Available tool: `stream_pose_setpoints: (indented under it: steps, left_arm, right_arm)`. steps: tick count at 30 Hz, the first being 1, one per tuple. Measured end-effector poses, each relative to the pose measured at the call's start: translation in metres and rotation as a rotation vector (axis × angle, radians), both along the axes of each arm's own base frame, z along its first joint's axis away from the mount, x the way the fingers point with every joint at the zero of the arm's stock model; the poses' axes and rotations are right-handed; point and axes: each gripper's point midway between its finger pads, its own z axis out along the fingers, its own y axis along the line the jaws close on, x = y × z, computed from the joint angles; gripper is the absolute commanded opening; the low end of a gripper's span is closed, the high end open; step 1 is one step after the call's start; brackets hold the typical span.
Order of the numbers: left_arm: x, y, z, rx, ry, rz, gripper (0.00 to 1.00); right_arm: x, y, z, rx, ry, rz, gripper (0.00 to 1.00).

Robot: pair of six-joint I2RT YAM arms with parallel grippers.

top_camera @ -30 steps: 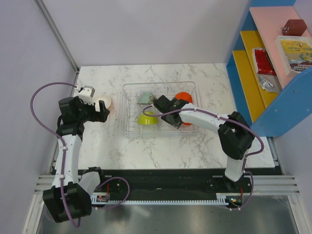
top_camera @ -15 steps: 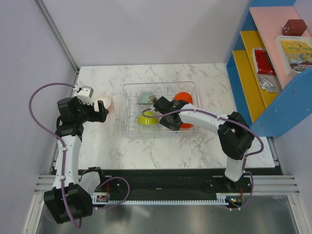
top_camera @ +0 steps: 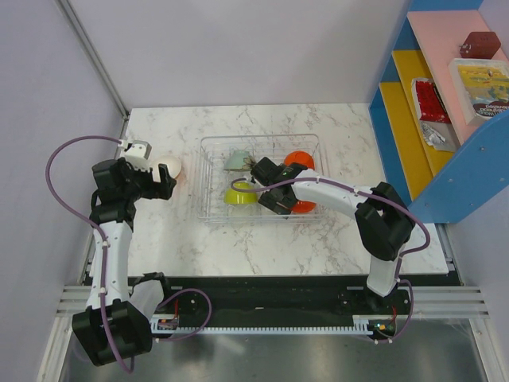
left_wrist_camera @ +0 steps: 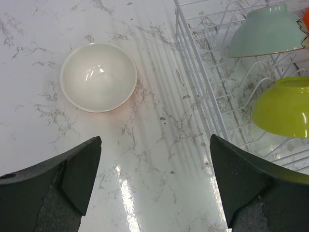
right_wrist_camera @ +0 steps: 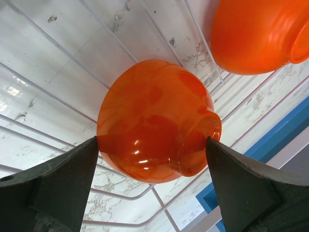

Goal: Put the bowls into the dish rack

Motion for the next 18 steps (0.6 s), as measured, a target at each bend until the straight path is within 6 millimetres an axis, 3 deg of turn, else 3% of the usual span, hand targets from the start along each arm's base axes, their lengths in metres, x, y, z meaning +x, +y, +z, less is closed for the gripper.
stream_pose_setpoints:
  steps: [9,18]
  left_arm:
    - [0.000,0.001,0.001,0.001,-0.002,0.003,1.00]
    - [0.000,0.002,0.000,0.003,-0.002,0.009,1.00]
  right_arm:
    - [0.005,-0.005,0.005,-0.024,-0.044,-0.023,0.98]
    - [0.014,0.003,0.026,0.001,-0.098,-0.001,0.98]
